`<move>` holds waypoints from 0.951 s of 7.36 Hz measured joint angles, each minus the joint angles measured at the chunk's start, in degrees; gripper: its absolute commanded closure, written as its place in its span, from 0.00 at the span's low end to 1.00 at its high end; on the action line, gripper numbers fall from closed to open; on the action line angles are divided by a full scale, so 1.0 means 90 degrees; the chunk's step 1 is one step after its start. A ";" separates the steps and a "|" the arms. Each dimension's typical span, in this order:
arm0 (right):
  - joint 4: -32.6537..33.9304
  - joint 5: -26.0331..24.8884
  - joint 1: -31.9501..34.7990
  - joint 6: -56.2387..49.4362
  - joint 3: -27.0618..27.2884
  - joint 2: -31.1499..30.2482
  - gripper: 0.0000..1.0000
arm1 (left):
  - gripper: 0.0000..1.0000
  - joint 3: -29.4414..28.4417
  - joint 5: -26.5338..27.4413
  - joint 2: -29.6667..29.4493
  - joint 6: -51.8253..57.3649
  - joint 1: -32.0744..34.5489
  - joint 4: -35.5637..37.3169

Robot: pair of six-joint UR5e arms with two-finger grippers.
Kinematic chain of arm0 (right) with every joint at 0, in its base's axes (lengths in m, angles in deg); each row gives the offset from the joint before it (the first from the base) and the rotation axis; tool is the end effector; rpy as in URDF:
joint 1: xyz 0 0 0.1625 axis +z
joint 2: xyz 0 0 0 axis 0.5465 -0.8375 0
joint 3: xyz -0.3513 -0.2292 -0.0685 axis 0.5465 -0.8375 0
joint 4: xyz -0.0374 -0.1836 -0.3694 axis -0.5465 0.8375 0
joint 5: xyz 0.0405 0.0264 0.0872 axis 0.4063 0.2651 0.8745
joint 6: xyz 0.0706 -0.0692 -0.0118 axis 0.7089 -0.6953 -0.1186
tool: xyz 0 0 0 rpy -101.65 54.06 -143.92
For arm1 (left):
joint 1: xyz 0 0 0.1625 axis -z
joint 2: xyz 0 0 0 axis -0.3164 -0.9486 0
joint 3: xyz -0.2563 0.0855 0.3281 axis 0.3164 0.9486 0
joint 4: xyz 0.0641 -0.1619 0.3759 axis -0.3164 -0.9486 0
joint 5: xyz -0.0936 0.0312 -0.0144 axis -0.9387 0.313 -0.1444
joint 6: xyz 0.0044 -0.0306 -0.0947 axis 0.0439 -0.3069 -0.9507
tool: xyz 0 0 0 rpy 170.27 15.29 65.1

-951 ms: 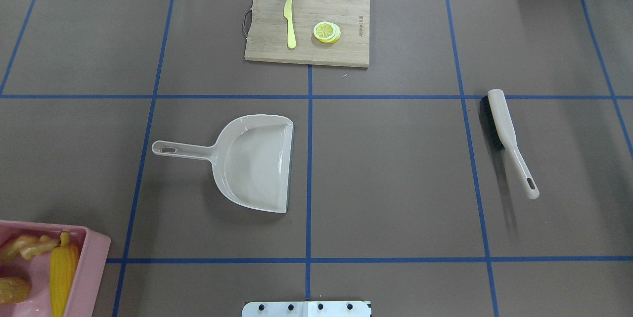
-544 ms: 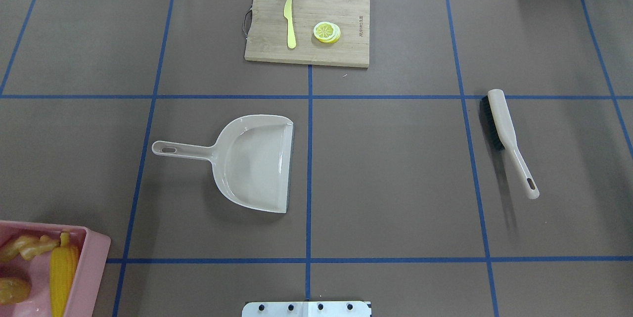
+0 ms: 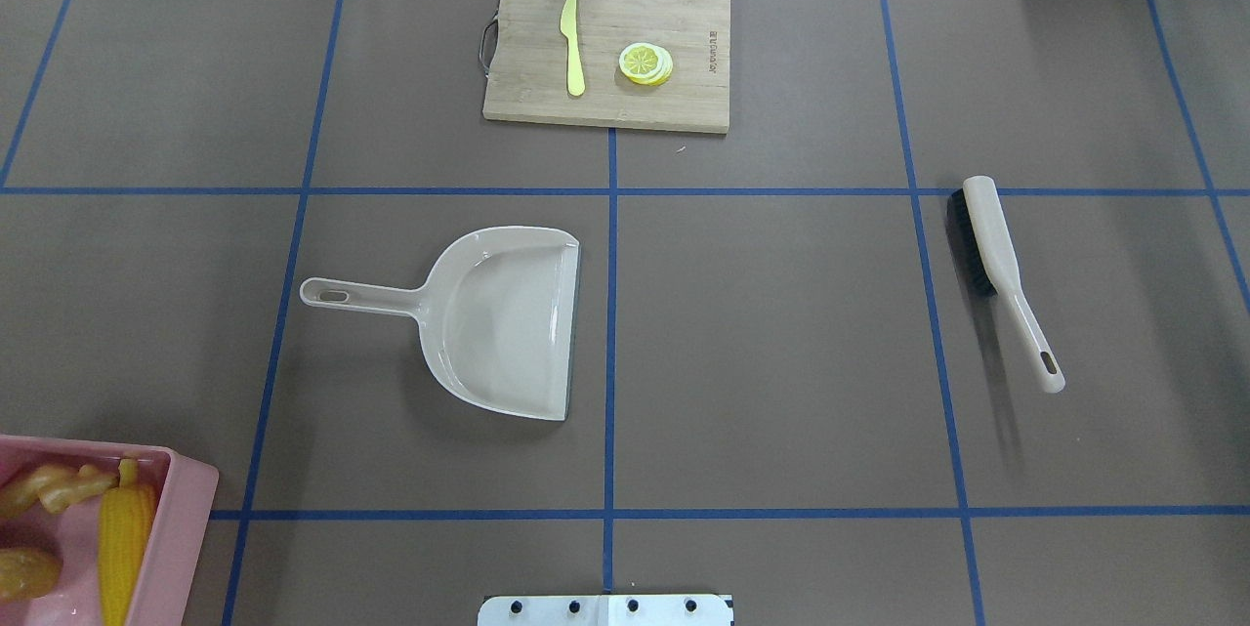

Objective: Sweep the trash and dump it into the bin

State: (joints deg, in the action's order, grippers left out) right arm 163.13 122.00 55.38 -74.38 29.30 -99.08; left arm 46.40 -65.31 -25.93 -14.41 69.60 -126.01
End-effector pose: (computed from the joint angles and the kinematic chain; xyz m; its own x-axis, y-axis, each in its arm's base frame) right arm 0.0484 -0.5034 0.6376 0.6861 0.0287 0.7270 -0.0767 0.9965 0.0330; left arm -0.0441 -0.4039 0.6298 0.6437 -0.0267 -0.7648 0.0845 0.9958 0.0364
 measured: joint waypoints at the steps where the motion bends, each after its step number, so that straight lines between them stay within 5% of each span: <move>1: 0.0000 0.0000 0.0000 -0.0001 -0.0004 0.0003 0.00 | 0.02 -0.0060 0.0034 -0.0008 0.0004 -0.0002 0.0002; 7: -0.0002 0.0000 0.0000 0.0000 -0.0006 0.0007 0.00 | 0.01 0.0117 0.0051 0.0103 0.0007 0.0153 0.0022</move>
State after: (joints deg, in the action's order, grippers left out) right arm 163.11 121.99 55.38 -74.38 29.25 -99.01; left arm 47.45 -64.85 -25.00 -14.35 70.98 -125.82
